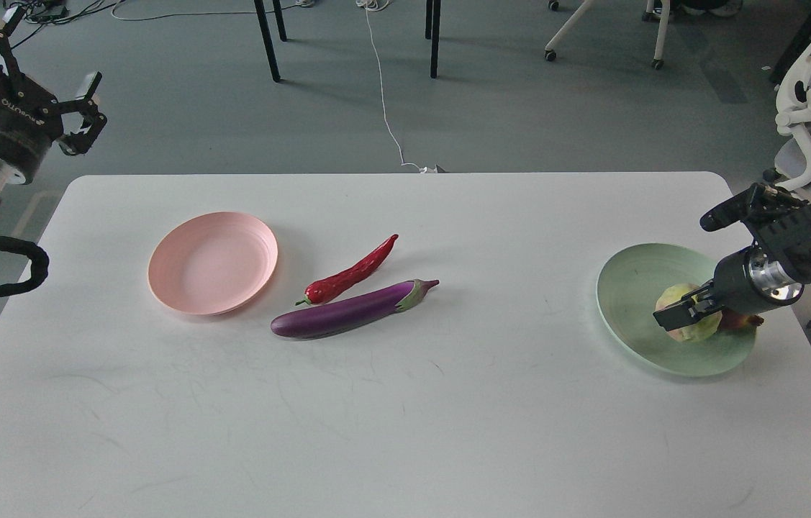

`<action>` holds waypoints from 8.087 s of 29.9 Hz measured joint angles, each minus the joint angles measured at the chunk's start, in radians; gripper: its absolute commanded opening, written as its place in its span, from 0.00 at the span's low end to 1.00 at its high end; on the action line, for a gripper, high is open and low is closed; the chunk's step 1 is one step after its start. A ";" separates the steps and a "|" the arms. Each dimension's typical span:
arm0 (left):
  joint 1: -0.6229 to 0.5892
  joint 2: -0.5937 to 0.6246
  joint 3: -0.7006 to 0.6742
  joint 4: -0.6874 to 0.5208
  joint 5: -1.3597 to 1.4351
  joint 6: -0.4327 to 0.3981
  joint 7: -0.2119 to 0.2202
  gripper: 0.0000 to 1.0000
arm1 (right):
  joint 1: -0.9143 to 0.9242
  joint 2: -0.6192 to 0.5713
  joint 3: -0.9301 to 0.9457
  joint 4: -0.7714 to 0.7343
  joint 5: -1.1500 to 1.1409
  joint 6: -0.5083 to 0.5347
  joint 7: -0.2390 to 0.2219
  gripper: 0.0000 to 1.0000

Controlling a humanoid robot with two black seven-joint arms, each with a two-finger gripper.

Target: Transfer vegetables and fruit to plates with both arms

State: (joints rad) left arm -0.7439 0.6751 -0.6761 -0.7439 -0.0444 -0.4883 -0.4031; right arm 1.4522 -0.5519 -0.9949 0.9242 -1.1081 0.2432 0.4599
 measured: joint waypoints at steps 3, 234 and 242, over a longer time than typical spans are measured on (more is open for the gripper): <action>-0.013 -0.001 0.000 0.000 0.004 0.000 -0.003 0.98 | -0.022 -0.004 0.056 -0.009 0.006 -0.006 -0.003 0.97; -0.182 -0.134 0.242 -0.009 0.039 0.264 0.089 0.98 | -0.723 -0.214 1.675 -0.009 1.495 0.188 -0.032 0.99; -0.107 -0.242 0.070 0.190 -0.160 0.044 0.104 0.98 | -0.687 -0.098 1.719 -0.105 1.504 0.173 -0.082 0.99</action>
State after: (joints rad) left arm -0.8504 0.4328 -0.6060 -0.5541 -0.2040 -0.4440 -0.2995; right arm 0.7655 -0.6501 0.7246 0.8196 0.3954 0.4162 0.3781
